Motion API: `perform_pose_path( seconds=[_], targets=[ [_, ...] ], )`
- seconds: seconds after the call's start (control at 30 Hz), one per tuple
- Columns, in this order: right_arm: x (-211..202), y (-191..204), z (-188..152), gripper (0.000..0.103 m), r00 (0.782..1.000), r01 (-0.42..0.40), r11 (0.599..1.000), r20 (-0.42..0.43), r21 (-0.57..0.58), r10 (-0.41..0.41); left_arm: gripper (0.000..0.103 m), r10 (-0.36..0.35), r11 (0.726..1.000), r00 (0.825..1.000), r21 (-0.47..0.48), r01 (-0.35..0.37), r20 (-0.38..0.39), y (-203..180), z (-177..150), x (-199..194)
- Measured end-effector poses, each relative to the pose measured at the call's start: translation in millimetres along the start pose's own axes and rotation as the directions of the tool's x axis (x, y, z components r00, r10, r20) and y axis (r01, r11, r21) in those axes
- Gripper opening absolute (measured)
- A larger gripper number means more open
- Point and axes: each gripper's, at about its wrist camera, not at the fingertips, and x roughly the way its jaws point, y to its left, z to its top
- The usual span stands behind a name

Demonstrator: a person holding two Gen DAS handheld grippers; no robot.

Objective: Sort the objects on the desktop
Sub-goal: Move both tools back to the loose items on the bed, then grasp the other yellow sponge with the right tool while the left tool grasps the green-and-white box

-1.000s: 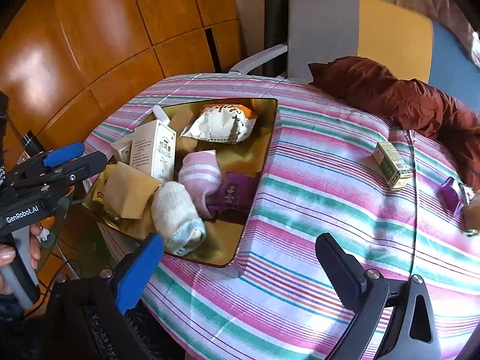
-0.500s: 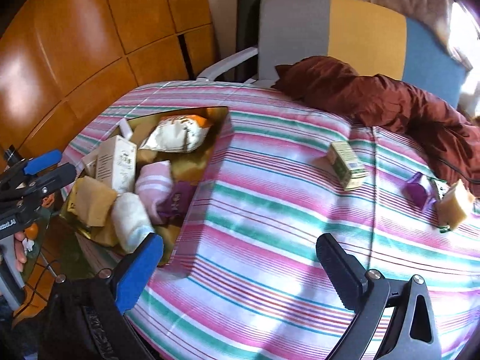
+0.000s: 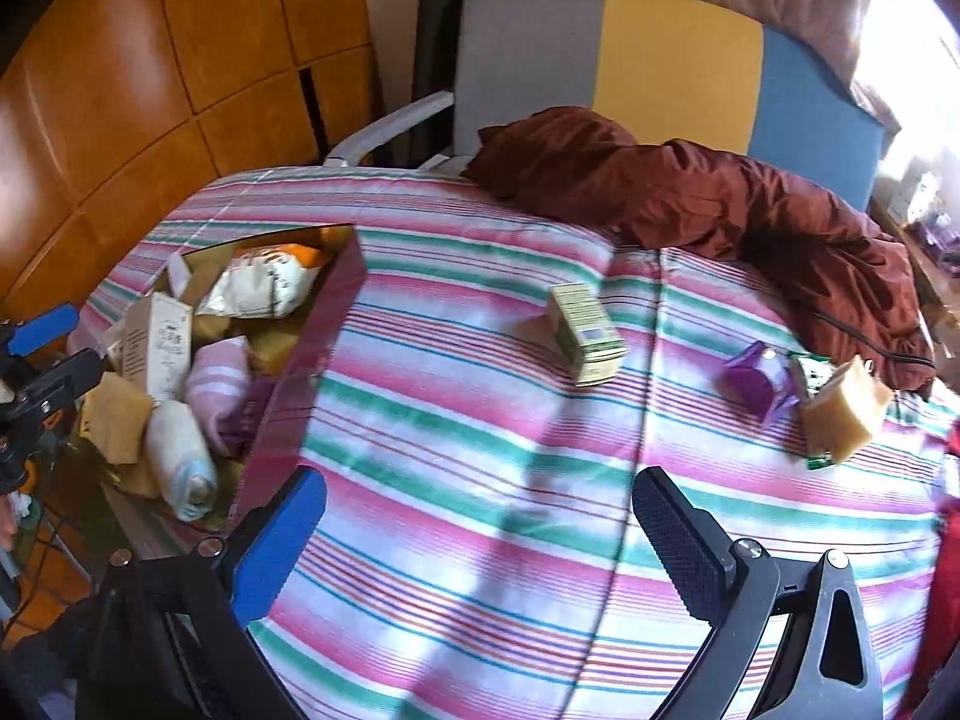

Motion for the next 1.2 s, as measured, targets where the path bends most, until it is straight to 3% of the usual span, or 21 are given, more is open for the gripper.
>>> perform_pose_path(
  seconds=[0.3, 0.47, 0.7, 0.83, 1.03, 1.2],
  targets=[
    [0.3, -71.0, 10.6, 0.102, 0.998, 0.062, 0.989, -0.006, 0.133, -0.062, 0.083, -0.082, 0.995, 0.997, 0.057, 0.083, -0.012, -33.2, 13.9, 13.4],
    [-1.7, -127.7, 9.6, 0.103, 0.993, 0.119, 0.958, -0.005, 0.26, -0.122, 0.083, -0.111, 0.99, 0.993, 0.085, 0.114, -0.036, -51.9, 19.8, 24.0],
    [-6.2, -204.8, -3.0, 0.102, 0.981, 0.174, 0.865, -0.003, 0.47, -0.196, 0.083, -0.18, 0.98, 0.979, 0.07, 0.187, -0.099, -74.4, 32.1, 45.9],
    [-2.5, -242.3, -15.3, 0.102, 0.978, 0.175, 0.767, -0.02, 0.618, -0.208, 0.083, -0.225, 0.972, 0.964, 0.038, 0.233, -0.141, -88.3, 41.3, 62.5],
    [6.4, -275.3, -25.1, 0.099, 0.973, 0.19, 0.671, -0.045, 0.717, -0.228, 0.083, -0.264, 0.963, 0.945, -0.001, 0.269, -0.193, -108.8, 56.5, 86.8],
    [13.4, -291.7, -22.0, 0.099, 0.976, 0.163, 0.636, -0.031, 0.754, -0.214, 0.083, -0.3, 0.954, 0.921, -0.062, 0.294, -0.248, -120.4, 65.3, 113.0]
  ],
)
